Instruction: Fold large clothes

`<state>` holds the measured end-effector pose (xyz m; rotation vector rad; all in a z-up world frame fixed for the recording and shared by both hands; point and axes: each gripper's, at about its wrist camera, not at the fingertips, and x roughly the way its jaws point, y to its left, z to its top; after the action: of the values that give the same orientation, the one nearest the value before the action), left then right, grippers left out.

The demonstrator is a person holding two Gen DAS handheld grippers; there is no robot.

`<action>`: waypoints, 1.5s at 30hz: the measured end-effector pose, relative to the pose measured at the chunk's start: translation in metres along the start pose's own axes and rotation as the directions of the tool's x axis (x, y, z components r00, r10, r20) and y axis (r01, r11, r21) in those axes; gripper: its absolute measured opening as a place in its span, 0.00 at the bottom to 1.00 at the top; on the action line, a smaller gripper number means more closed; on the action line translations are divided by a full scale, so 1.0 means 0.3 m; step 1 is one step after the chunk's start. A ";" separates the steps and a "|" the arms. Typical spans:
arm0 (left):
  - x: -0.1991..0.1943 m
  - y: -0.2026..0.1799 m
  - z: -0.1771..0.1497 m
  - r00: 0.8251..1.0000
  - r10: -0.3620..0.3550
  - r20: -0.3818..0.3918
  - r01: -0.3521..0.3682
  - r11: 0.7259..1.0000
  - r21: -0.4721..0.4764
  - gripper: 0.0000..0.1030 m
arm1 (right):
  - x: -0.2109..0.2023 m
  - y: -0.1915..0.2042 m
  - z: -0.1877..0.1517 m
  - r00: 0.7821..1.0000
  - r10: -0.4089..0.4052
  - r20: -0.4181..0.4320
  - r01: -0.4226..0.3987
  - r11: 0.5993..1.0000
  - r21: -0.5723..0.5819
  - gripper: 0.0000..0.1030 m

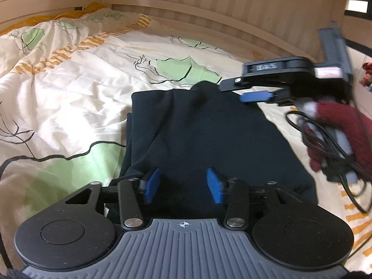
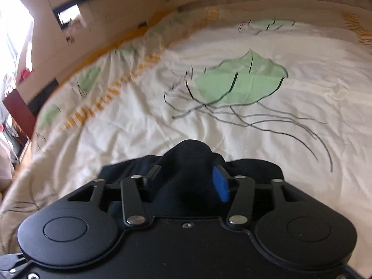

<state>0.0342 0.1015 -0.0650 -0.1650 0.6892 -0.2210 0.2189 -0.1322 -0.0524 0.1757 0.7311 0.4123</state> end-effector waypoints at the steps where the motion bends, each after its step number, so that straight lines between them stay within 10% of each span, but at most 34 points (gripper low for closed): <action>1: -0.005 -0.003 0.004 1.000 0.000 0.004 0.000 1.000 0.001 0.53 | -0.035 0.006 -0.007 1.000 -0.006 0.027 0.006 1.000 0.002 0.64; 8: -0.067 -0.049 0.035 0.999 0.018 0.049 -0.020 0.999 0.039 0.99 | -0.236 0.018 -0.056 0.982 -0.098 0.160 0.090 0.994 0.055 0.92; 45: -0.300 -0.177 -0.021 0.968 0.248 0.029 -0.249 0.964 0.091 1.00 | -0.597 0.198 -0.466 0.944 -0.281 0.172 0.269 0.959 0.089 1.00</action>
<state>-0.0451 0.0728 -0.0029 0.0107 0.6743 -0.0109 -0.0138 -0.1525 -0.0280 0.1667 0.5773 0.1035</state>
